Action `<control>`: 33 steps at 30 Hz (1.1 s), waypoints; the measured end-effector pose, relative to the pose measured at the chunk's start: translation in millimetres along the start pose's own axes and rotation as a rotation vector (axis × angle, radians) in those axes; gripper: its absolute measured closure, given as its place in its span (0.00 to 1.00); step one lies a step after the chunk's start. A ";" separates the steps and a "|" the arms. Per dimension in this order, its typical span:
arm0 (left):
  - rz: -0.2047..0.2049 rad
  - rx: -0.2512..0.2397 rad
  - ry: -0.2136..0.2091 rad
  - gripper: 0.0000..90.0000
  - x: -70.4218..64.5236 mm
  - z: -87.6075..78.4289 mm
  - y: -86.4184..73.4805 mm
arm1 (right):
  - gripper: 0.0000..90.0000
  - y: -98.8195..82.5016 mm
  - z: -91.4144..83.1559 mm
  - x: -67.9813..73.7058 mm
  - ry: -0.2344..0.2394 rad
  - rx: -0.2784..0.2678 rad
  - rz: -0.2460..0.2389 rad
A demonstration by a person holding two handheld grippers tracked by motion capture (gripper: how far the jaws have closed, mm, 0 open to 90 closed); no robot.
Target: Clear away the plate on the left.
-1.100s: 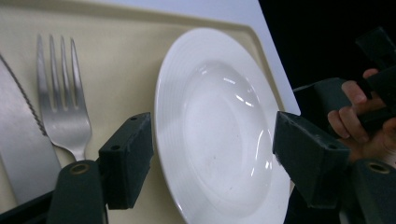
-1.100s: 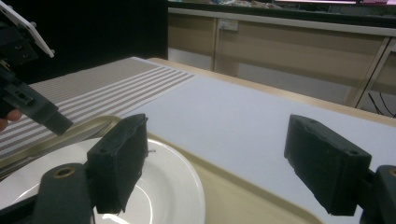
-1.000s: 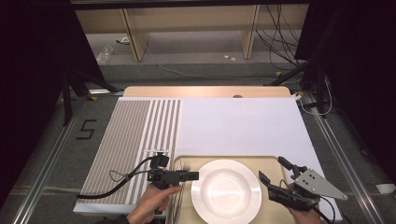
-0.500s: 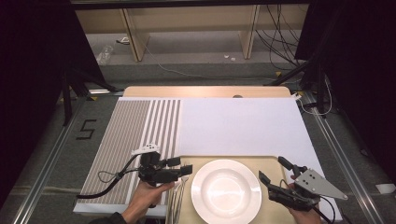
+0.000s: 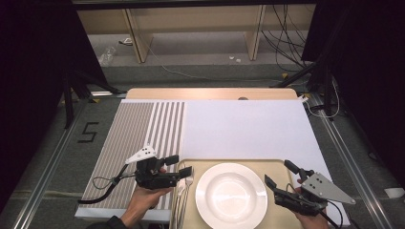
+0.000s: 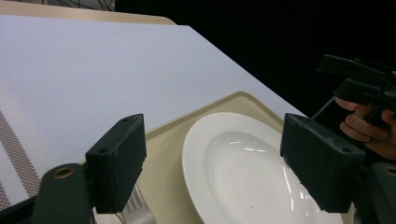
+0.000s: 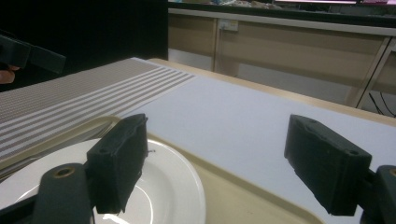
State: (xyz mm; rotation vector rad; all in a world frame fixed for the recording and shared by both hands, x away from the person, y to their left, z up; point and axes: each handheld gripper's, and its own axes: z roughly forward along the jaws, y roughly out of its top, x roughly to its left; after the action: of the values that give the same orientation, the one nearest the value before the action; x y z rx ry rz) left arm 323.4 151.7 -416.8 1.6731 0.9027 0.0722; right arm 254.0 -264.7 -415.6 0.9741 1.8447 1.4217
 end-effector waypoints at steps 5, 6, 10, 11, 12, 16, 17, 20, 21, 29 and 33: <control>0.045 -0.019 0.020 0.25 4.3 -5.9 -0.7 | 0.25 -0.1 0.1 -0.1 0.001 0.002 0.000; 0.052 -0.021 0.022 0.25 4.9 -6.7 -0.9 | 0.25 -0.1 0.1 0.0 0.001 0.002 -0.001; 0.067 -0.051 0.034 0.24 6.8 -11.2 -2.4 | 0.25 -0.2 0.1 -0.1 0.001 0.001 0.000; 0.076 -0.058 0.044 0.24 7.4 -12.4 -2.6 | 0.25 -0.2 0.1 -0.1 0.000 0.002 0.000; 0.076 -0.062 0.044 0.24 7.7 -13.0 -2.6 | 0.25 -0.2 0.1 0.0 0.000 0.003 0.000; 0.082 -0.070 0.046 0.23 9.4 -15.6 -3.6 | 0.25 -0.3 0.4 -0.2 0.003 0.002 0.002; 0.091 -0.069 0.047 0.23 9.3 -16.2 -4.0 | 0.25 -0.3 0.3 -0.4 0.003 0.003 0.002; 0.109 -0.065 0.057 0.22 8.2 -17.2 -4.6 | 0.25 -0.4 0.3 -0.6 0.003 0.001 0.005; 0.107 -0.065 0.054 0.21 8.4 -17.8 -4.6 | 0.25 -0.4 0.4 -0.5 0.003 0.001 0.004; 0.162 -0.095 0.046 0.18 7.5 -23.8 -5.2 | 0.24 -0.5 0.4 -0.7 0.004 0.003 0.006; 0.205 -0.107 0.060 0.18 6.1 -27.8 -6.4 | 0.24 -0.2 0.3 0.0 0.004 0.003 0.005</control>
State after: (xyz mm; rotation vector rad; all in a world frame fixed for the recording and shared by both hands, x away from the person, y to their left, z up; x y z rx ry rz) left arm 310.7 177.9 -415.7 1.6652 0.7560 0.3061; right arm 254.2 -264.6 -415.9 0.9787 1.8490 1.4250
